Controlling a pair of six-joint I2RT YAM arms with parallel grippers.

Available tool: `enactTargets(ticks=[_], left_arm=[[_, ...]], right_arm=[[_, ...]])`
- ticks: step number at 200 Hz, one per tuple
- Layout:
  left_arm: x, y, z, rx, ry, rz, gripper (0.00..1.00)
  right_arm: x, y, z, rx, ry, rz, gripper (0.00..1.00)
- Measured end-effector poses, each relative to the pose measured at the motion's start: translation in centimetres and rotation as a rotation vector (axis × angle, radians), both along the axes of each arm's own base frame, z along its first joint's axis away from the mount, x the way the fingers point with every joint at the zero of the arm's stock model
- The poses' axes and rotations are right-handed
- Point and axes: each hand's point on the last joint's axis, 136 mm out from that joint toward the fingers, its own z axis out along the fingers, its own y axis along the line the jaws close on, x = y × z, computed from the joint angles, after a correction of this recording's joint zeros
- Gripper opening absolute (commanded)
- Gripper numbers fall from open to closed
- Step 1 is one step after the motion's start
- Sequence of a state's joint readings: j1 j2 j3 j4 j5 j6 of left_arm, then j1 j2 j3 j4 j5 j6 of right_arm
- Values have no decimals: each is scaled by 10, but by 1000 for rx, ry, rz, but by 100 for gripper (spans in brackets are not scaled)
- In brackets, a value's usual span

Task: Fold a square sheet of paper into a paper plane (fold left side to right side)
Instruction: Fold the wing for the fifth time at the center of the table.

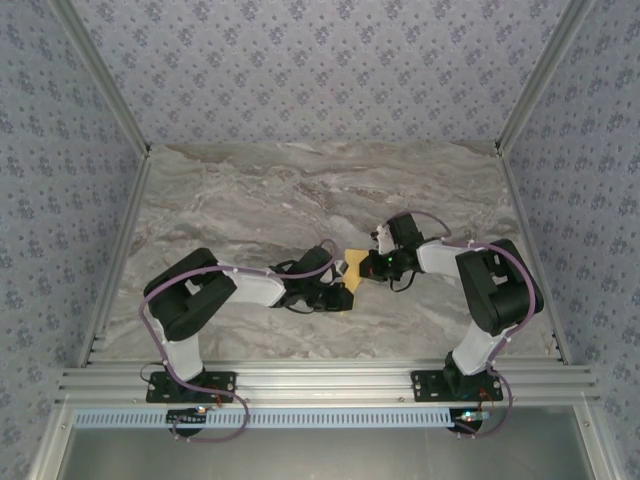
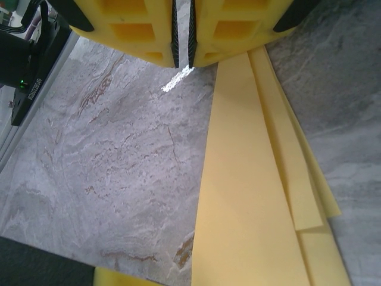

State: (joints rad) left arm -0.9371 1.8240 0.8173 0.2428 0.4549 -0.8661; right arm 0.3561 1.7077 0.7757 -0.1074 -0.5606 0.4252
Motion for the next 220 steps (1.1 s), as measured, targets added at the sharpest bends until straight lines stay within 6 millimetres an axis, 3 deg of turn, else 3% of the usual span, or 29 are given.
enactTargets(ticks=[92,158,175,206,220], left_arm=[[-15,10,-2,-1,-27,7,9],[-31,31,-1,59,7,3,9],[-25,28,8,63,3,-3,10],[3,5,41,-6,-56,-14,15],[14,-4,47,-21,-74,-20,15]], right_arm=[[0,0,-1,-14,23,12,2],[0,0,0,-16,25,12,2],[1,-1,0,-21,24,10,2],[2,-1,0,-25,20,14,2],[2,-1,0,-29,20,12,2]])
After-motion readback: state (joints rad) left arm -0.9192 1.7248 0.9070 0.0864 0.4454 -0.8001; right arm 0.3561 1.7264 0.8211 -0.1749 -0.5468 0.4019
